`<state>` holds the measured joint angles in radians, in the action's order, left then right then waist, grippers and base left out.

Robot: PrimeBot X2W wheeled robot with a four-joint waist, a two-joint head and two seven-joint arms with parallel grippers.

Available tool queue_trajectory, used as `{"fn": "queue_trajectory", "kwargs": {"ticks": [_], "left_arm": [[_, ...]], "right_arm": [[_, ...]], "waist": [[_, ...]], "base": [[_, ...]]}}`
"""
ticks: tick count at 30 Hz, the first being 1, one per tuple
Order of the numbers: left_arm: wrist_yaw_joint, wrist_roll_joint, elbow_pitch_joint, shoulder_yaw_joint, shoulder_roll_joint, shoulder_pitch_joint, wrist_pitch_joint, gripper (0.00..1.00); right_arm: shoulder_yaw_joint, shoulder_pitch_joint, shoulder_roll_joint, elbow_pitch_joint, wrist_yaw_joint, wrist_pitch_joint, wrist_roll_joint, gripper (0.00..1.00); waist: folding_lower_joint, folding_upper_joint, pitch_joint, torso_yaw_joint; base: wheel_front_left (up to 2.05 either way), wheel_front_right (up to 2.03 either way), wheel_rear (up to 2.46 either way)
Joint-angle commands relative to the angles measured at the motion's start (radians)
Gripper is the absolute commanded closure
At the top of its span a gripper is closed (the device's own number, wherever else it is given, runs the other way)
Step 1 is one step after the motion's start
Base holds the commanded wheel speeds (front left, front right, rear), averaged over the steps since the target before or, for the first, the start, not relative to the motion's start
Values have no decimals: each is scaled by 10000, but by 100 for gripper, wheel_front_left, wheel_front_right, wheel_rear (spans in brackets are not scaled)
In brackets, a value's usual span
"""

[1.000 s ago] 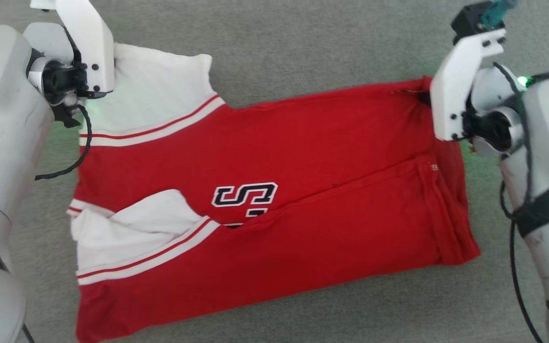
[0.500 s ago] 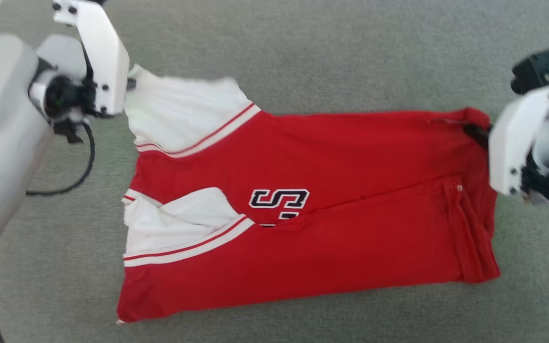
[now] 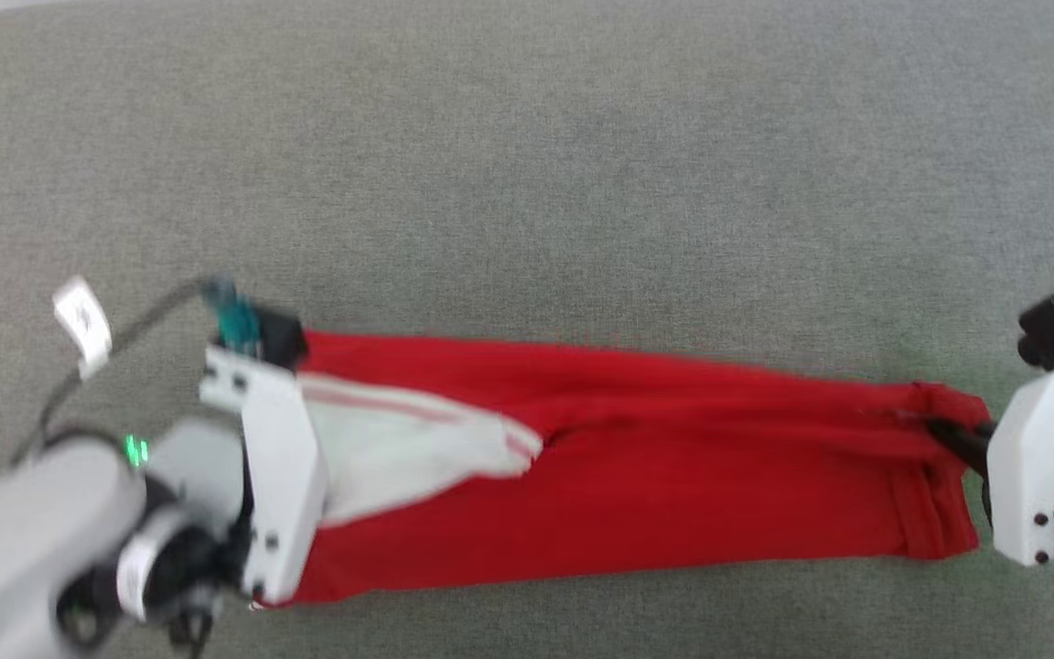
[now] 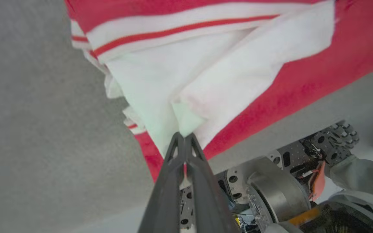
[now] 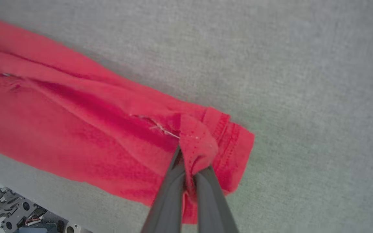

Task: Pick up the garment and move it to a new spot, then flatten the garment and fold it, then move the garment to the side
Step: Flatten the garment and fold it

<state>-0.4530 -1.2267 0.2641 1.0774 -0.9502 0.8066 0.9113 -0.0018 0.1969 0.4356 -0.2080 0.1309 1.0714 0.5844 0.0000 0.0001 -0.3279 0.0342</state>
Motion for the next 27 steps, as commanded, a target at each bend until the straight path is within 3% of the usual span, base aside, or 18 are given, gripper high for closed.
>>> {"fn": "queue_trajectory", "kwargs": {"ticks": [1,5,6,7,8,9,10,11,17,27], "left_arm": [[-227,2,178,28,-126,-281,-103,100],[-458,-70,-93,132,-7,-892,-536,100],[-347,-120,-283,139,98,-986,-656,100],[-237,-67,-518,63,215,-974,-895,84],[-136,-93,-756,-53,355,-997,-1140,57],[-136,-93,-756,-53,355,-997,-1140,57],[20,-81,-946,-107,475,-1018,-1386,33],[149,-22,-1144,-138,539,-1023,-1572,0],[621,192,-1369,-771,649,-1213,-3168,0],[1051,1061,-1134,-1891,623,-2242,-7461,0]], "right_arm": [[-40,-196,-158,77,-3,1,-7,100],[61,-245,-452,740,-3,-307,-253,97],[118,-192,-523,991,-3,-421,-341,79],[160,-80,-563,1197,-3,-600,-472,57],[145,38,-682,1419,-3,-815,-543,0],[145,38,-682,1419,-3,-815,-543,0],[119,106,-796,1607,-3,-1015,-612,0],[129,150,-839,1742,-3,-1140,-667,0],[-293,67,-964,1689,-3,-1130,-588,0],[-1328,-362,-1005,1931,-3,-619,-462,0]], "waist": [[0,-1,-17,-6],[0,-1,-13,4],[0,-1,3,7],[0,-1,16,12],[0,-1,36,32],[0,-1,36,32],[0,-1,58,54],[0,-1,86,76],[0,-1,303,170],[0,-1,390,518]], "base": [[0,0,0],[0,0,0],[0,0,0],[0,0,0],[0,0,0],[0,0,0],[0,0,0],[0,0,0],[0,0,0],[0,0,0]]}}
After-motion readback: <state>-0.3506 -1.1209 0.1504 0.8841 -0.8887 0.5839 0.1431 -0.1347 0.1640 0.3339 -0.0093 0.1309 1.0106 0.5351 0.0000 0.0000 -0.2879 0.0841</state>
